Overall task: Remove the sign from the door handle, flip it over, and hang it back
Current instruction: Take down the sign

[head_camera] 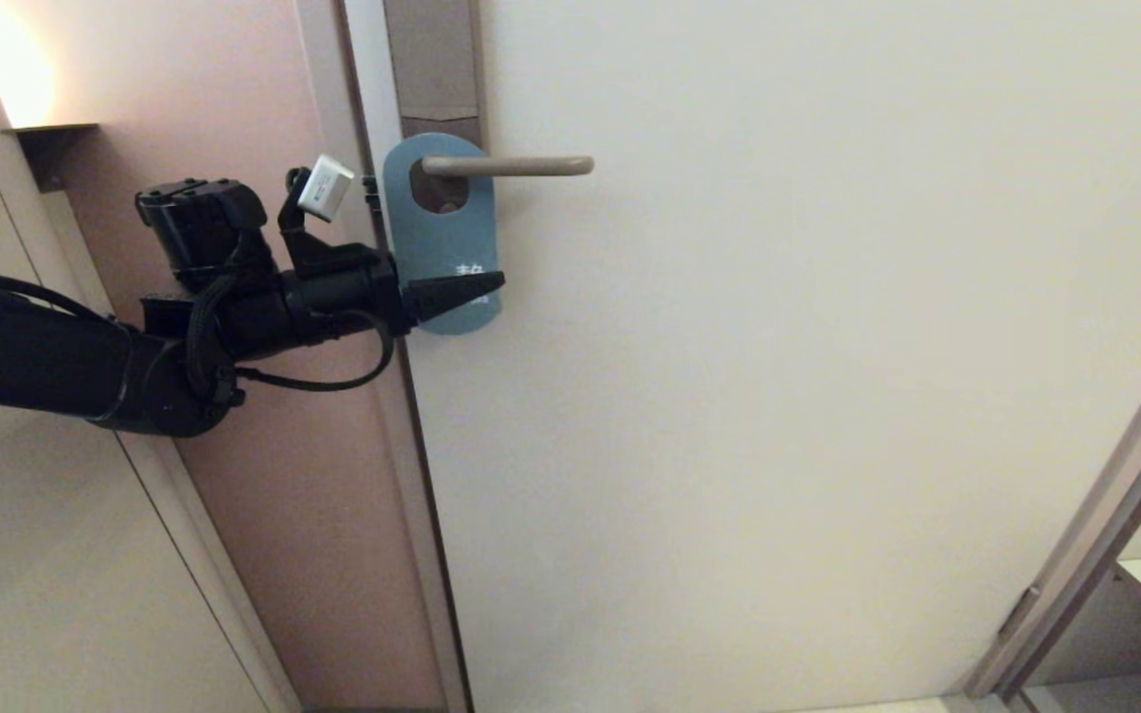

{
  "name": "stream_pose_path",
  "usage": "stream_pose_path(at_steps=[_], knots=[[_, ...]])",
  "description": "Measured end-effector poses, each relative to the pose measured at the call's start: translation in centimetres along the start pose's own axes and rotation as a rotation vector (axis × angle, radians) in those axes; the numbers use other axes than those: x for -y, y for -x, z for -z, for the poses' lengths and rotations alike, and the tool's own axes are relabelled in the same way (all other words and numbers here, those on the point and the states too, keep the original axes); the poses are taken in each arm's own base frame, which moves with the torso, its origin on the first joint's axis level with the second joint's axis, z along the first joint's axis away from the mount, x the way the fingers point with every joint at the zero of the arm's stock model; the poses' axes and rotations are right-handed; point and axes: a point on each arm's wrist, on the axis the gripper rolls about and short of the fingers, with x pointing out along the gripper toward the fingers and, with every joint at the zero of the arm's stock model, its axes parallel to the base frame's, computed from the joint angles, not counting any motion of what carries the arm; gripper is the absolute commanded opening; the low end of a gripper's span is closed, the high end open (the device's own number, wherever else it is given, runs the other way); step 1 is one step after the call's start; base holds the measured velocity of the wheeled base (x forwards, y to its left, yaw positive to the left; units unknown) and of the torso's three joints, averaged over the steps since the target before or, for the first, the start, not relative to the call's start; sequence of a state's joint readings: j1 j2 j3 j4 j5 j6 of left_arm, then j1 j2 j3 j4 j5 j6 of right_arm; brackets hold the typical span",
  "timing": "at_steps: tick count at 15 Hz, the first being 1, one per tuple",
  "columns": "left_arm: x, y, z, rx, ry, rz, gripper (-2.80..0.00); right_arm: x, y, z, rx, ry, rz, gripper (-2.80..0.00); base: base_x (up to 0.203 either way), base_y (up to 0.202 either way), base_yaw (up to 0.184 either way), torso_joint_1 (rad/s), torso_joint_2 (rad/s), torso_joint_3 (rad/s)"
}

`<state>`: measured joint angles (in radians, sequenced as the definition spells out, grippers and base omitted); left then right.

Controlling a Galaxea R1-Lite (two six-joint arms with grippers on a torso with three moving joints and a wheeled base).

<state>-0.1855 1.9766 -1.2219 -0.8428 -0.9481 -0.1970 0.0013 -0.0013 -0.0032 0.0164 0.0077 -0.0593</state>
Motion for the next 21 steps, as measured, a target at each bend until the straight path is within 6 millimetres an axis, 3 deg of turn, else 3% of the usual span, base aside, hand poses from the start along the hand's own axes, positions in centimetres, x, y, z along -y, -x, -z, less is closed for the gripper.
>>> stream_pose_path(at_steps=[6, 7, 21], knots=[[0.3, 0.2, -0.3, 0.005, -0.009, -0.006, 0.00, 0.0, 0.0, 0.0, 0.000, 0.000, 0.000, -2.80, 0.000, 0.000, 0.000, 0.000, 0.00, 0.000], [0.3, 0.2, -0.4, 0.006, -0.012, -0.006, -2.80, 0.0, 0.0, 0.0, 0.000, 0.000, 0.000, -2.80, 0.000, 0.000, 0.000, 0.000, 0.00, 0.000], [3.0, 1.7, -1.9, 0.024, -0.024, -0.026, -2.80, 0.0, 0.0, 0.0, 0.000, 0.000, 0.000, -2.80, 0.000, 0.000, 0.000, 0.000, 0.00, 0.000]])
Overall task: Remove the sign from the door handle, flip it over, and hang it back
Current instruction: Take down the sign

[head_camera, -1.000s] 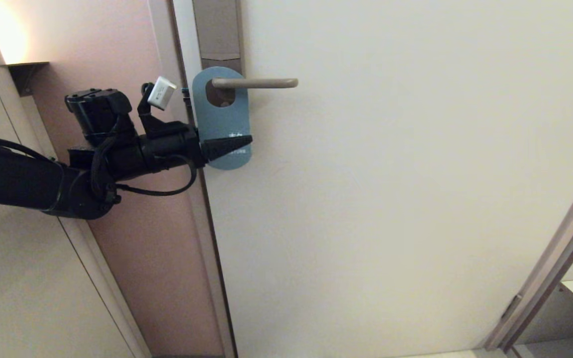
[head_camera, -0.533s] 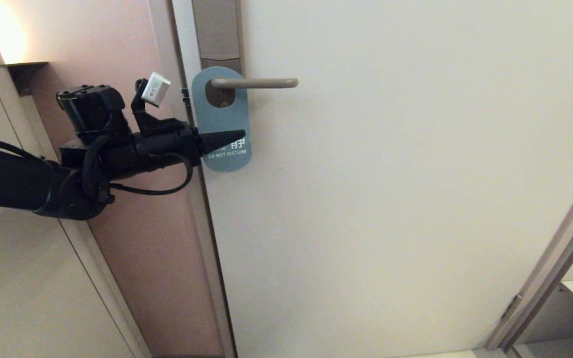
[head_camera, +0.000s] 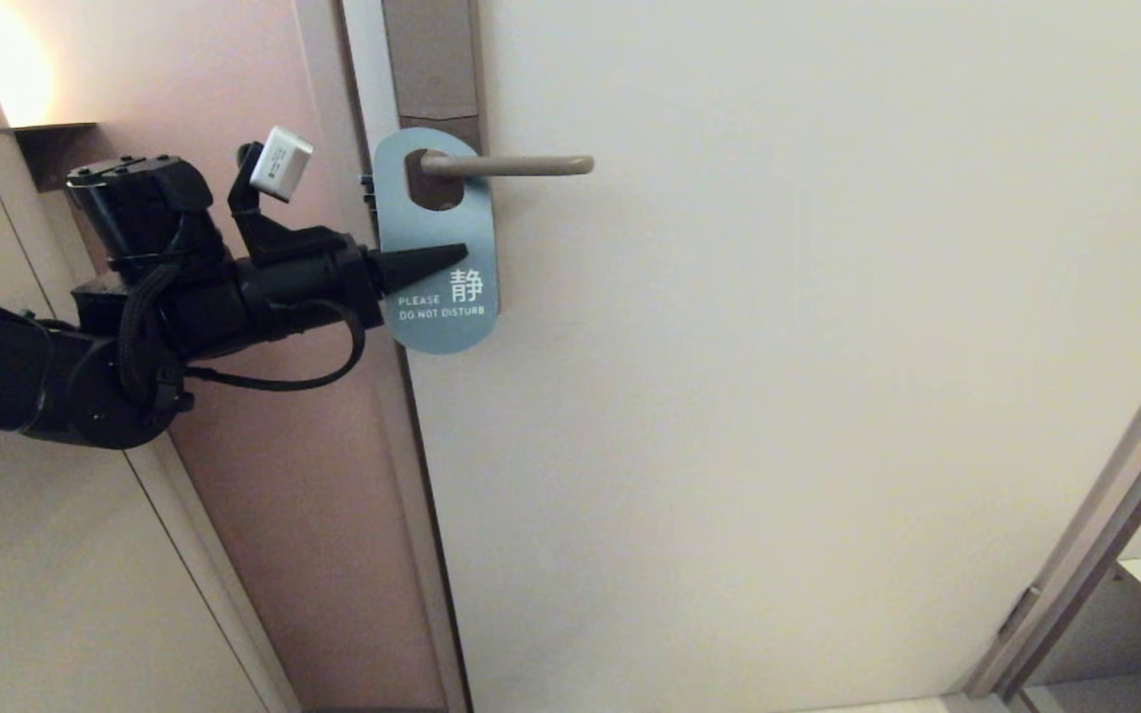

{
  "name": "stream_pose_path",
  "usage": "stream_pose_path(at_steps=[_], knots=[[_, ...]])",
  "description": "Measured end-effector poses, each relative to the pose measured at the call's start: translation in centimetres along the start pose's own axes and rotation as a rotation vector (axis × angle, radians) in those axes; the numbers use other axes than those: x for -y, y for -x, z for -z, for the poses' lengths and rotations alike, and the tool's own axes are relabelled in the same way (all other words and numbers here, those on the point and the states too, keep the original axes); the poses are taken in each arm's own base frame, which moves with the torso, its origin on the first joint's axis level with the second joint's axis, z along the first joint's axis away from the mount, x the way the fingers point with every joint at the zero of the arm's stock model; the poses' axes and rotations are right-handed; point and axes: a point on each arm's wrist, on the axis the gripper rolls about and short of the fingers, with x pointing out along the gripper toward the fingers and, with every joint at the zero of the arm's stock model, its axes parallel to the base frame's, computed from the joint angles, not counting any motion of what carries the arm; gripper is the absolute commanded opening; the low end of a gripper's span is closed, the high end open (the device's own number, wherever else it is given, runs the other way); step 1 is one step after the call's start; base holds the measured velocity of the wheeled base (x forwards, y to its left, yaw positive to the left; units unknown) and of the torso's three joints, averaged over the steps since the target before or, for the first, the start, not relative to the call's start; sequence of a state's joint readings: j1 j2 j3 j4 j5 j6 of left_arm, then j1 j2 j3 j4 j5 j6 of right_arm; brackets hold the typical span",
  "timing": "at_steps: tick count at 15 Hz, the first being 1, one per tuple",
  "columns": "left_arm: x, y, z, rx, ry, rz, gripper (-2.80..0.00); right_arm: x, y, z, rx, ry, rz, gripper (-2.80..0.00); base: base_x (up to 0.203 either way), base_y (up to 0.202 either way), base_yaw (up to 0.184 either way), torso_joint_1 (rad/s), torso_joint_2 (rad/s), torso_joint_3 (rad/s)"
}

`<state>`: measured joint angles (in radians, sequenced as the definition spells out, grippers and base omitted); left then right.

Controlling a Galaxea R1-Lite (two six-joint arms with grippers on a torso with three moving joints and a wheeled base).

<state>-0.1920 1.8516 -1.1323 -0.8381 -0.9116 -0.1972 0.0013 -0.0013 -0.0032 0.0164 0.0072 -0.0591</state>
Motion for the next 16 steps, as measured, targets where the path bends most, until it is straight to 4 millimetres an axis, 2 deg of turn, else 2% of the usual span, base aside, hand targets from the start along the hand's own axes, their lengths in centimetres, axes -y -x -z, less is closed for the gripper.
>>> stream_pose_path(at_steps=[4, 9, 16], knots=[[1.3, -0.4, -0.7, 0.024, -0.015, -0.029, -2.80, 0.0, 0.0, 0.0, 0.000, 0.000, 0.000, -2.80, 0.000, 0.000, 0.000, 0.000, 0.00, 0.000], [2.9, -2.1, -0.7, 0.041, -0.021, -0.051, -2.80, 0.0, 0.0, 0.0, 0.000, 0.000, -0.001, -2.80, 0.000, 0.000, 0.000, 0.000, 0.00, 0.000], [2.4, -2.8, 0.2, 0.033, -0.049, -0.096, -2.80, 0.0, 0.0, 0.0, 0.000, 0.000, -0.001, -2.80, 0.000, 0.000, 0.000, 0.000, 0.00, 0.000]])
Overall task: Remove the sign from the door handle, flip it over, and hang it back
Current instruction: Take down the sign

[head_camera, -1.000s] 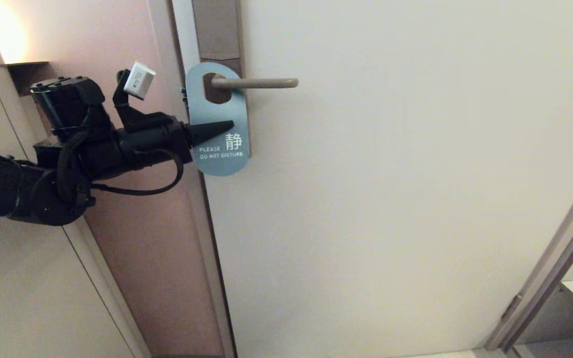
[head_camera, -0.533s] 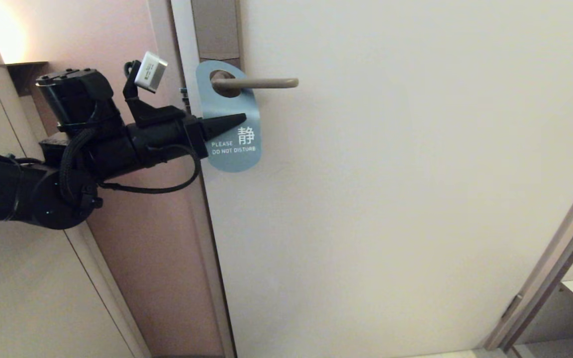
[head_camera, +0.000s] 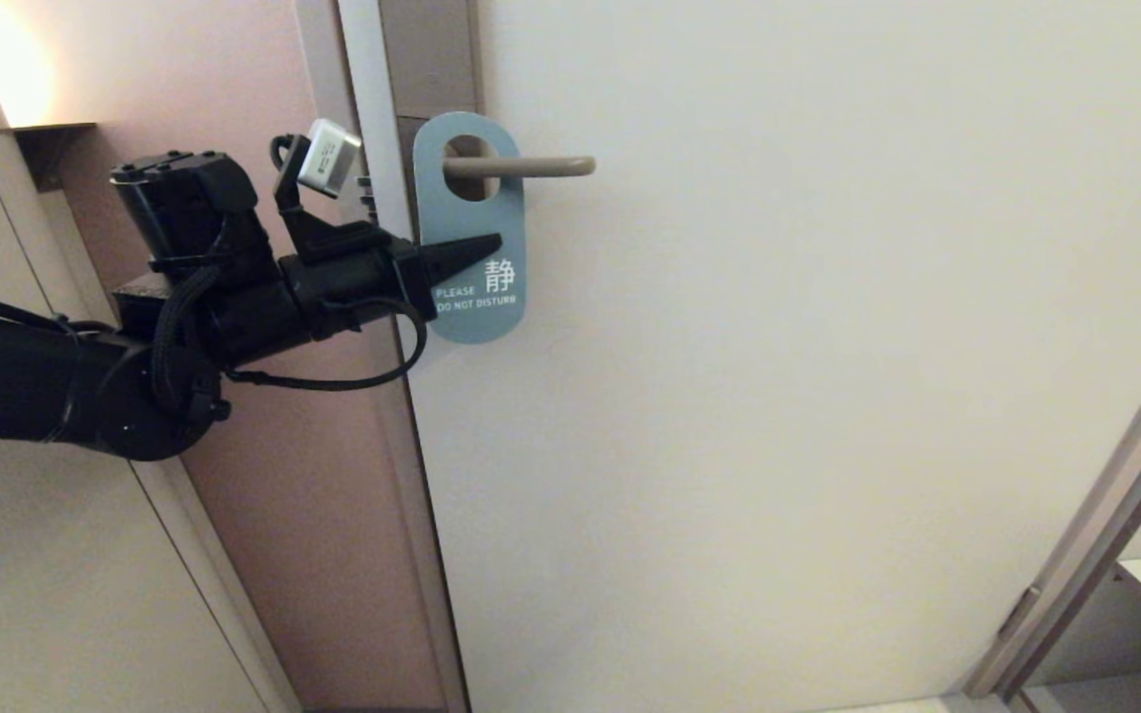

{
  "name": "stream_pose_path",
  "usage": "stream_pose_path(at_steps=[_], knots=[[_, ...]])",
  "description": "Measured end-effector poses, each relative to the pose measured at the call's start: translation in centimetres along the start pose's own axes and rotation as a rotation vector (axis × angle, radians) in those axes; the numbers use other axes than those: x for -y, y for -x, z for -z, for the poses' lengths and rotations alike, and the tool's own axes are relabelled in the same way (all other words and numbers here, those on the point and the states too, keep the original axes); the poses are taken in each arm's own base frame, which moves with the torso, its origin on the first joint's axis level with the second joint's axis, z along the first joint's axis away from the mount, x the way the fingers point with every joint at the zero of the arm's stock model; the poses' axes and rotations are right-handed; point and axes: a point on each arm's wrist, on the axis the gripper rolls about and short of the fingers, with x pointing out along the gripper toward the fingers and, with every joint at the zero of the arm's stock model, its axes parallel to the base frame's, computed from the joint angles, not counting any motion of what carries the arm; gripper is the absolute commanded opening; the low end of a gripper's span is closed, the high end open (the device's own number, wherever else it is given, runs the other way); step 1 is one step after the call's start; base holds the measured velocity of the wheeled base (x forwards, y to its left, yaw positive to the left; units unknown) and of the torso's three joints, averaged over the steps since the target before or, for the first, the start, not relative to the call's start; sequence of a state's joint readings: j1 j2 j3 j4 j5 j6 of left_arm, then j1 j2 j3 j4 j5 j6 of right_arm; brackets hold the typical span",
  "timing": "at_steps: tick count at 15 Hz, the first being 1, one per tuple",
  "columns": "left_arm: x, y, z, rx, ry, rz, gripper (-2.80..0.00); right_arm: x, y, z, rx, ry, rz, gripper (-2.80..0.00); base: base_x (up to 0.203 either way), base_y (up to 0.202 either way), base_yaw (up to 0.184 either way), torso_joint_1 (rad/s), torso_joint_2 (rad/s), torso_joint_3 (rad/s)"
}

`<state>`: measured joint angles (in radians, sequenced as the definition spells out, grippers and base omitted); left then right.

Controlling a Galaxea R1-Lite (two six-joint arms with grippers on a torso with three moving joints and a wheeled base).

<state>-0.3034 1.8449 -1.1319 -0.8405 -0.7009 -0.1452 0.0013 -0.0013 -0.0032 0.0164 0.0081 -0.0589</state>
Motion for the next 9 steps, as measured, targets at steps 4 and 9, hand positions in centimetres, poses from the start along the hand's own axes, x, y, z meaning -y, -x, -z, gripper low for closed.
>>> stream_pose_path(at_steps=[4, 9], knots=[[0.4, -0.4, 0.1, 0.005, -0.013, -0.035, -2.80, 0.0, 0.0, 0.0, 0.000, 0.000, -0.001, -2.80, 0.000, 0.000, 0.000, 0.000, 0.00, 0.000], [1.9, -1.6, 0.1, 0.014, -0.023, -0.081, -2.80, 0.0, 0.0, 0.0, 0.000, 0.000, 0.000, -2.80, 0.000, 0.000, 0.000, 0.000, 0.00, 0.000]])
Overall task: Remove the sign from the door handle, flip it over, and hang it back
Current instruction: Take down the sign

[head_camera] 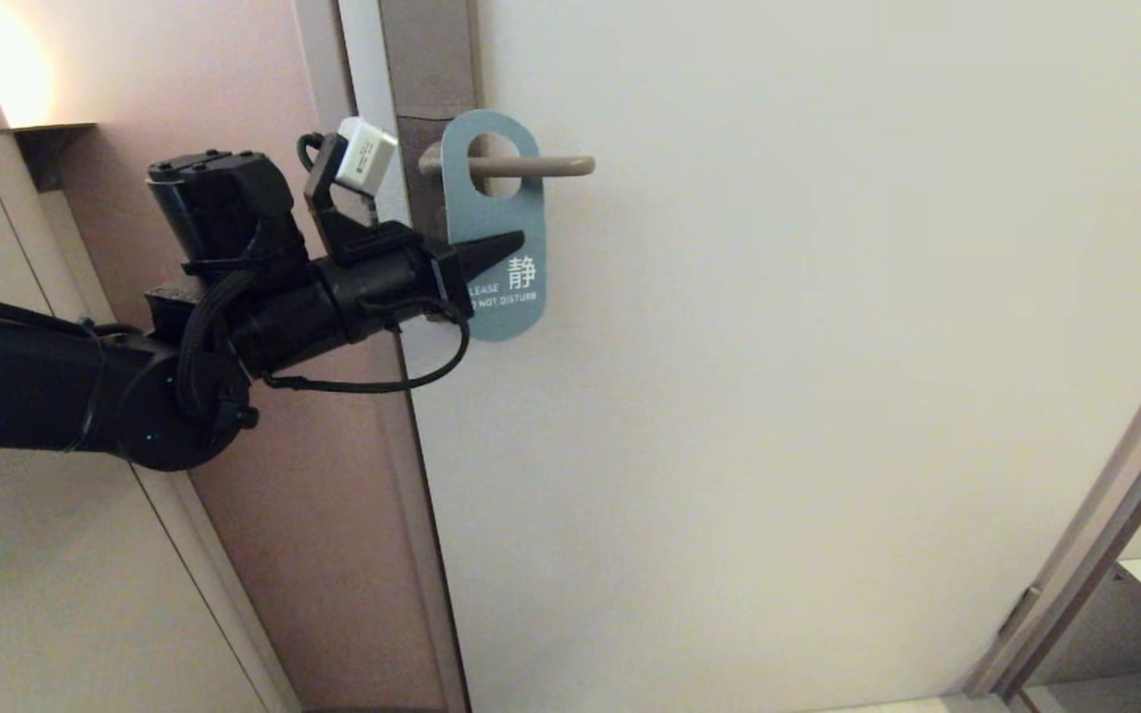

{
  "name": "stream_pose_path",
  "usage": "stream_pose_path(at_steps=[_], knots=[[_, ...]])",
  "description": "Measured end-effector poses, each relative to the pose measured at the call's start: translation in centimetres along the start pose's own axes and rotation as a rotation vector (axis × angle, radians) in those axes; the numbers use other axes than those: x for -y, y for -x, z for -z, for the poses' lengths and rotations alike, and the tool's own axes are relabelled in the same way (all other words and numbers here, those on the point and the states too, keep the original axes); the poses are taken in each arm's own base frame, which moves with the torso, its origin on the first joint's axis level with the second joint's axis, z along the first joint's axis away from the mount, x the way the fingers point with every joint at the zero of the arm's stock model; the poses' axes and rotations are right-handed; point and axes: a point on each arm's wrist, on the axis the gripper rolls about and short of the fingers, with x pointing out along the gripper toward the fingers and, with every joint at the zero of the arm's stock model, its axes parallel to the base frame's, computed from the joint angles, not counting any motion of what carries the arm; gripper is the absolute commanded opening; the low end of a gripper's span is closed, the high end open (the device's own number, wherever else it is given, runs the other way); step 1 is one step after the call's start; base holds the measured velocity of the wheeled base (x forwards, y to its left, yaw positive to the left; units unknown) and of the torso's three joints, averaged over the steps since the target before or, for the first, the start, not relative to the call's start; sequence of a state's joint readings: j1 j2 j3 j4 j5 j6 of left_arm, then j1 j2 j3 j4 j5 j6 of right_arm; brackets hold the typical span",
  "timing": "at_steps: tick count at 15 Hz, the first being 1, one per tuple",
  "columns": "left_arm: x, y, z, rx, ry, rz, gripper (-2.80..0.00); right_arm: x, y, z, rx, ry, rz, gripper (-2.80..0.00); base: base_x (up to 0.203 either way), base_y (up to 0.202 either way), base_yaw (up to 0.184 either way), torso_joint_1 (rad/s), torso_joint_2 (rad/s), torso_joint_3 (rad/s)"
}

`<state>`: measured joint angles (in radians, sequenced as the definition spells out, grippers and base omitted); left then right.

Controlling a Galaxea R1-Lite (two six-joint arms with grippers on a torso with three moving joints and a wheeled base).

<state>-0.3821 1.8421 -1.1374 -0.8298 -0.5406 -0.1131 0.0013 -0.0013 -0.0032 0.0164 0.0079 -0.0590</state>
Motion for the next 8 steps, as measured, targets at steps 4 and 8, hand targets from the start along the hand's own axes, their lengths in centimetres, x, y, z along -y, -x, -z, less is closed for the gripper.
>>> stream_pose_path(at_steps=[4, 8], knots=[[0.2, -0.4, -0.1, -0.006, -0.027, -0.052, -2.80, 0.0, 0.0, 0.0, 0.000, 0.000, 0.000, -2.80, 0.000, 0.000, 0.000, 0.000, 0.00, 0.000], [-0.3, -1.2, -0.1, -0.003, -0.031, -0.101, -2.80, 0.0, 0.0, 0.0, 0.000, 0.000, 0.000, -2.80, 0.000, 0.000, 0.000, 0.000, 0.00, 0.000]])
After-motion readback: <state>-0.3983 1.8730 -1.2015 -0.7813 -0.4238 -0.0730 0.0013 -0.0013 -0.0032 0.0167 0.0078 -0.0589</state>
